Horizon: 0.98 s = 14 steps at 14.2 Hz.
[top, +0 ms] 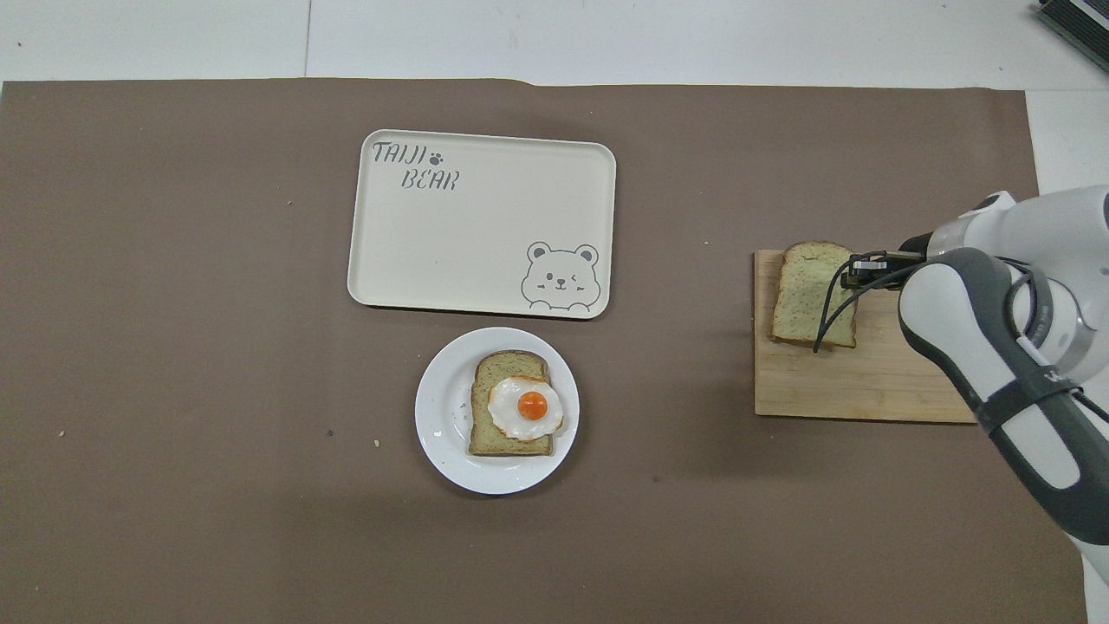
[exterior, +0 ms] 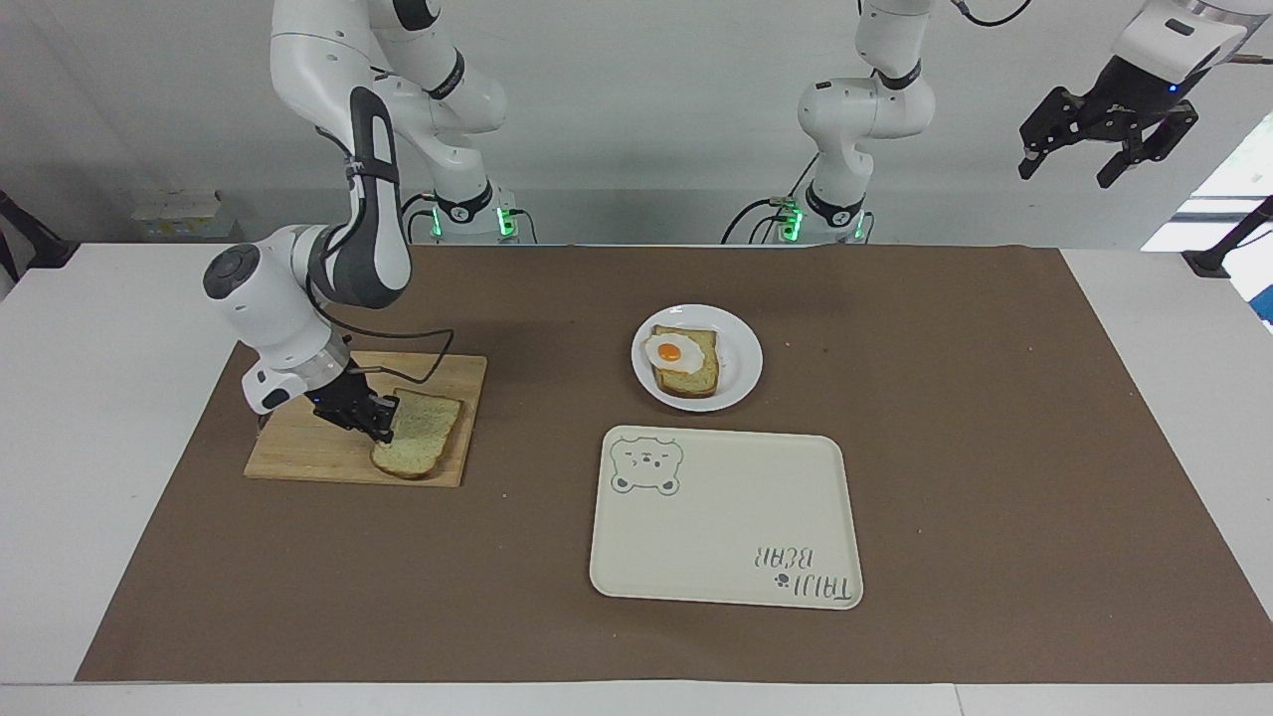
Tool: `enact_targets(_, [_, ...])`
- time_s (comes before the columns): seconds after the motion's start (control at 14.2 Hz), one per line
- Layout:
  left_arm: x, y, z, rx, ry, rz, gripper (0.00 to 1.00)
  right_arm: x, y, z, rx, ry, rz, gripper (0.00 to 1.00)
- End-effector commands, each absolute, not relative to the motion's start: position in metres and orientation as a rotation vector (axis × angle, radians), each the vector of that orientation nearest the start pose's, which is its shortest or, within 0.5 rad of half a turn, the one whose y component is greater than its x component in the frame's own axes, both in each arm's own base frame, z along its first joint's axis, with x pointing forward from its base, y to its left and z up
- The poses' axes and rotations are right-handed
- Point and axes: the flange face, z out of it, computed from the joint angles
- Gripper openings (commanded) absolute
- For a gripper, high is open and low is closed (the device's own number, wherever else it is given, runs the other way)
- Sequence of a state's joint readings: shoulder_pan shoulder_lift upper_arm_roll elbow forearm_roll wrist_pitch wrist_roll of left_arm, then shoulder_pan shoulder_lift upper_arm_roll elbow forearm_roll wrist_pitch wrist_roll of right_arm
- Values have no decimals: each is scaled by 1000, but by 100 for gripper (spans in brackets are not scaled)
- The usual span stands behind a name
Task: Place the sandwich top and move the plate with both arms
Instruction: 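Close the right gripper on the bread slice and lift it, then carry the bread slice with the right gripper over the egg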
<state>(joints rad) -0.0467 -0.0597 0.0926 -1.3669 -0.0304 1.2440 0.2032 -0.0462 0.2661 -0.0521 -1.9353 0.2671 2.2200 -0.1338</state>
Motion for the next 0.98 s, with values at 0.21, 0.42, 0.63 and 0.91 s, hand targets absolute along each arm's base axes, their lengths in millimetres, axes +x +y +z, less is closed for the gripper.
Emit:
enact_targets(0.21, [489,22,725,-3177,252,97,100,613,-13,397,-2883,37,26,0])
enact_targets(0.42, [489,22,725,-3177,252,97,100,608,25,398,-2857,-41,76,0])
enact_targets(0.63, [489,22,725,-3177,252,97,100,601,70,399,-2815,-78,117,0])
enact_targets(0.91, [489,22,725,-3177,252,97,100,588,135,403,-2807,-100,157,0])
